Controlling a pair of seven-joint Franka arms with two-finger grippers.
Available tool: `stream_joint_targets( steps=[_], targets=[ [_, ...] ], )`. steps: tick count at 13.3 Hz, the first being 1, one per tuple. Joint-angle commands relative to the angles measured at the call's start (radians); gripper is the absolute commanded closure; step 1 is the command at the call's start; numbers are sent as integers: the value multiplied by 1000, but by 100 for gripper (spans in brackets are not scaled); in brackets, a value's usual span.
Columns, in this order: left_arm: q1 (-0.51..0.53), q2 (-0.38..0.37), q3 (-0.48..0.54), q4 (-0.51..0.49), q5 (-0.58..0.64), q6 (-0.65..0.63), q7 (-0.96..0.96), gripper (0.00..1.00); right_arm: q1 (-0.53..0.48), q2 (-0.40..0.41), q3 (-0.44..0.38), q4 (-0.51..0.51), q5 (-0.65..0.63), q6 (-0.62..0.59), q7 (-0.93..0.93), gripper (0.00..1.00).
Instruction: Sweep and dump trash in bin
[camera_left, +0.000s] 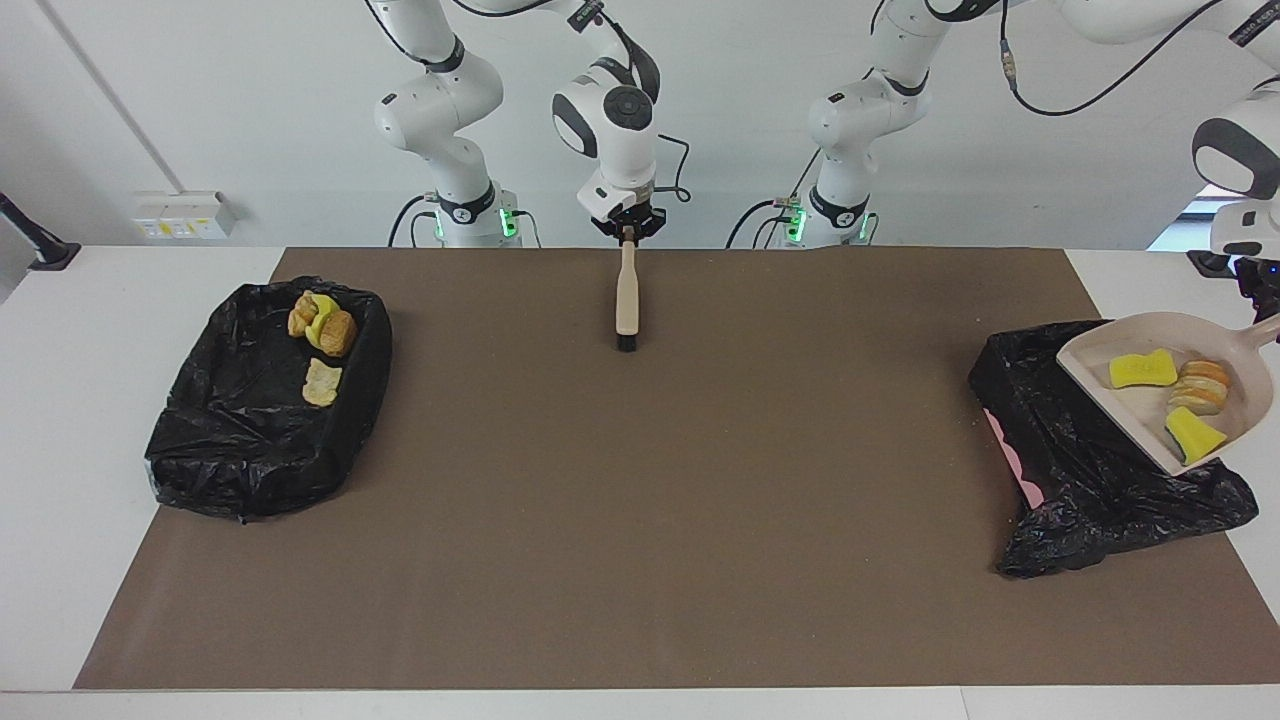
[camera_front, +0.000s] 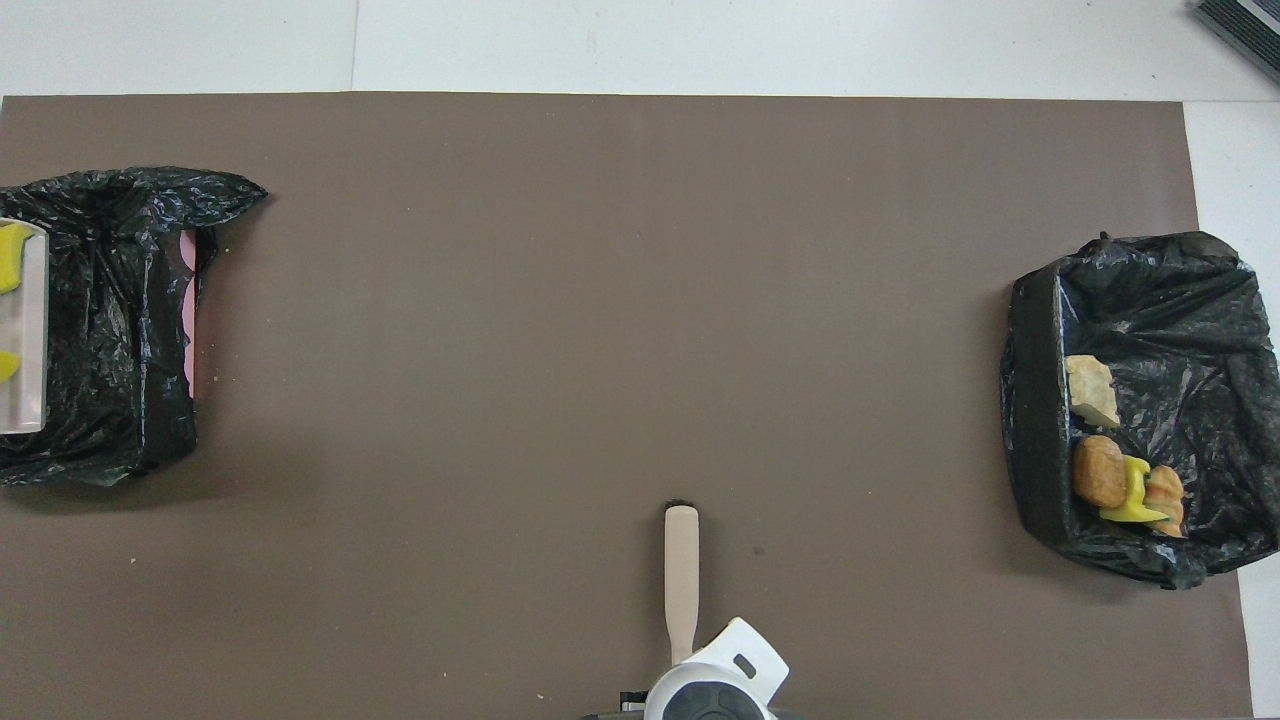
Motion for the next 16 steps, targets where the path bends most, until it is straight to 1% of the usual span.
stream_joint_targets(
  steps=[1,3,4,6,8,10,12,13,15,16],
  targets=[
    [-52,32,11,27,126,-37,5,100,-19,18,-3,50,-28,10,14,0],
    [-52,37,13,29,140,-39,6,100,-81,18,-3,86,-30,-11,-29,0],
    [-55,37,13,30,174,-44,6,100,-111,18,-5,105,-30,-13,-53,0],
    [-78,38,11,61,282,-123,5,100,-188,19,-5,149,-43,-10,-89,0],
    [-94,15,13,61,304,-190,2,100,-257,15,-5,191,-126,-11,-88,0],
    [-126,-26,10,57,320,-272,-33,100,-323,18,-5,234,-215,-7,-89,0],
    [-152,-63,2,46,298,-318,-67,100,-386,21,-3,275,-314,-7,-107,0],
    [-173,-65,2,40,265,-355,-98,100,-417,21,-3,296,-353,-8,-144,0],
    [-205,-68,2,40,94,-424,-269,100,-504,19,-3,368,-364,-43,-266,0],
    [-219,-78,2,26,15,-441,-326,100,-532,21,-3,430,-364,-98,-299,0]
  ],
)
